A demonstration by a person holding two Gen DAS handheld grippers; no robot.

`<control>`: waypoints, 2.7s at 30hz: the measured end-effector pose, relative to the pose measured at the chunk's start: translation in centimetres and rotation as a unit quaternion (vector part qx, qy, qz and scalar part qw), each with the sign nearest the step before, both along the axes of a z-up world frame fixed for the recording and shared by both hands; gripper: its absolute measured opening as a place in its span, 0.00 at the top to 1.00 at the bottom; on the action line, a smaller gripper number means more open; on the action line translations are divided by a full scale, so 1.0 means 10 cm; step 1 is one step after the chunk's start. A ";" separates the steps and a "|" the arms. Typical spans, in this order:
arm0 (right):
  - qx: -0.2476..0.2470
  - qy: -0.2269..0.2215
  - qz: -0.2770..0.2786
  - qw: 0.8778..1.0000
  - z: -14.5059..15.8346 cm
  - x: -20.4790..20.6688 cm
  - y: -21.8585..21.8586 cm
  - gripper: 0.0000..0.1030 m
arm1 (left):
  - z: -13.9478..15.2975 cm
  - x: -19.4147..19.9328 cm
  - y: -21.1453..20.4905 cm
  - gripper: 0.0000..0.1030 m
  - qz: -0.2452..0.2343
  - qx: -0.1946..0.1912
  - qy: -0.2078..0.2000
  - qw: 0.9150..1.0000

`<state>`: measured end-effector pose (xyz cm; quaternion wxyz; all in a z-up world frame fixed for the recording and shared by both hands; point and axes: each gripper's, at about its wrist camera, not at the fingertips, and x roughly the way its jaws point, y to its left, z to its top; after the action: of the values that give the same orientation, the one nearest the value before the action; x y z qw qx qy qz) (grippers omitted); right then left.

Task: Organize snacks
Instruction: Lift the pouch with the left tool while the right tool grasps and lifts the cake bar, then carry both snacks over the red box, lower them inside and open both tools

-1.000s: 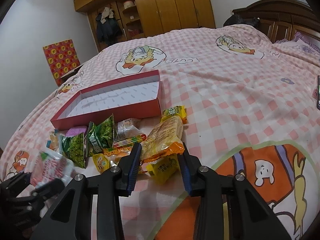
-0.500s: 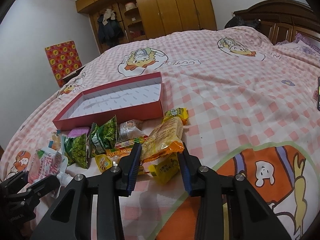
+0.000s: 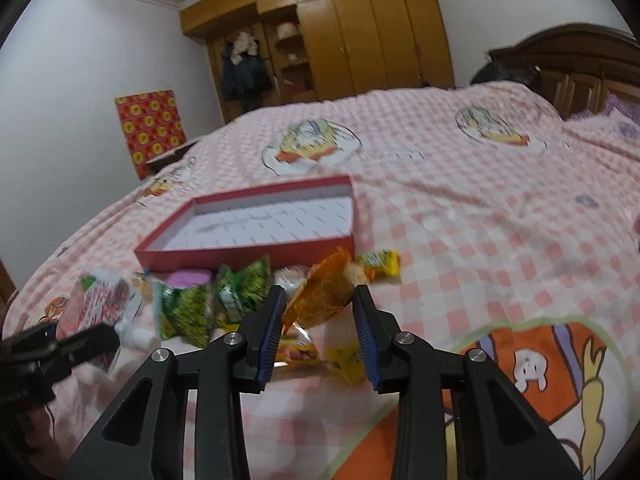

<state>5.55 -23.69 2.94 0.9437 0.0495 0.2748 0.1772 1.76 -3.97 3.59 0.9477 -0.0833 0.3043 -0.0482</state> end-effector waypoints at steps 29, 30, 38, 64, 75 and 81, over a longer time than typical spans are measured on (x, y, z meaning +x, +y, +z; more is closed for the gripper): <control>0.115 0.002 0.023 0.993 0.23 0.18 -0.24 0.87 | 0.17 0.43 0.27 0.39 0.025 0.013 -0.004 1.000; 0.118 0.000 0.025 0.993 0.25 0.20 -0.23 0.87 | 0.17 0.45 0.29 0.39 0.026 0.013 -0.004 1.000; 0.128 -0.021 0.048 0.990 0.47 0.39 -0.05 0.87 | 0.24 0.64 0.37 0.39 0.035 0.001 -0.009 0.999; 0.191 0.078 0.042 0.978 -0.20 1.40 0.22 0.92 | -0.18 1.69 0.66 0.39 0.059 -0.009 0.023 0.998; 0.159 0.084 0.037 0.983 -0.30 1.44 0.26 0.92 | -0.28 1.70 0.59 0.38 0.052 0.011 0.028 0.998; 0.139 0.081 0.035 0.986 -0.30 1.42 0.31 0.91 | -0.28 1.69 0.59 0.36 0.053 0.014 0.031 0.998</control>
<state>19.80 -20.57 -0.11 0.8955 0.1846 0.3249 0.2419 18.69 1.92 0.76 0.9402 -0.0880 0.3288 0.0093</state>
